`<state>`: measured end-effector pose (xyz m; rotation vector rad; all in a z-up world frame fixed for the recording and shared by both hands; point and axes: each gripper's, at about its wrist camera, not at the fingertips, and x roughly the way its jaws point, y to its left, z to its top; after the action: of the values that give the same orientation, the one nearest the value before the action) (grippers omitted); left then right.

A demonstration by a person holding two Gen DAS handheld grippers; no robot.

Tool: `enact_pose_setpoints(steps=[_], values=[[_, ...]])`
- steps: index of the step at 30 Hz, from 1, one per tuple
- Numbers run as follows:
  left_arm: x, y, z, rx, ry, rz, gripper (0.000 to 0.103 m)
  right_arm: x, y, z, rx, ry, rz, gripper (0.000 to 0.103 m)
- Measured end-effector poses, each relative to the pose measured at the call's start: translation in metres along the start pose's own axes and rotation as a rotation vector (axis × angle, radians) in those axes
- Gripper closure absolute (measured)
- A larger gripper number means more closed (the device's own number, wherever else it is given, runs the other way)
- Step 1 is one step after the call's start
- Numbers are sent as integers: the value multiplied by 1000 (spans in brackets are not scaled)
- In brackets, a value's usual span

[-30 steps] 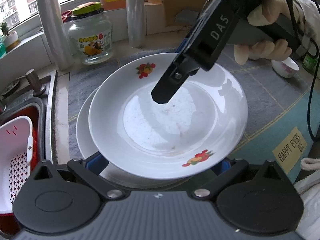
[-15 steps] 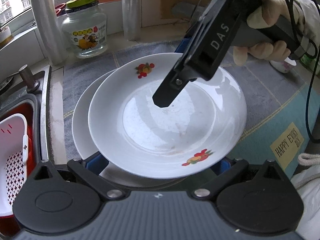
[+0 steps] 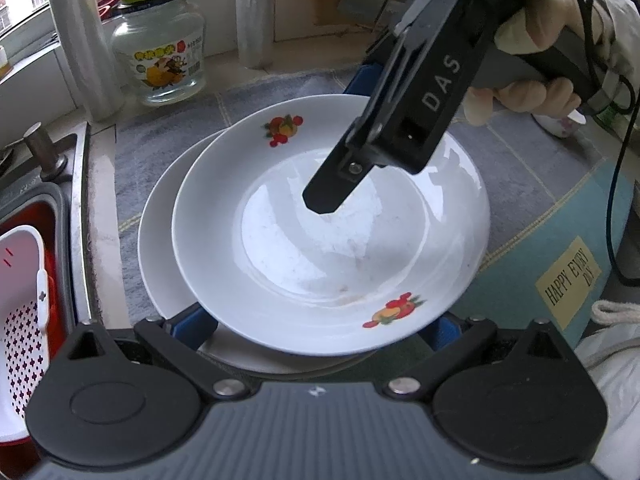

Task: Organize plates and bowls
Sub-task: 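Lower the held plate onto the stacked plates with the right gripper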

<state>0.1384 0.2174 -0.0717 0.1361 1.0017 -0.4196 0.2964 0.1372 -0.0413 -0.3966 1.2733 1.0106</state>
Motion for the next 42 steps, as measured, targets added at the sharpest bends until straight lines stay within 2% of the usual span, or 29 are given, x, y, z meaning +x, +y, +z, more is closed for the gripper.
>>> enact_pose_setpoints(steps=[6, 24, 42], values=[[2, 4, 3, 7, 20, -24, 1, 3, 2, 2, 3, 11, -19, 0], [12, 17, 22, 50, 148, -106, 1, 3, 4, 4, 13, 23, -65, 0], [11, 21, 31, 67, 231, -141, 1, -1, -1, 0, 37, 3, -39, 0]])
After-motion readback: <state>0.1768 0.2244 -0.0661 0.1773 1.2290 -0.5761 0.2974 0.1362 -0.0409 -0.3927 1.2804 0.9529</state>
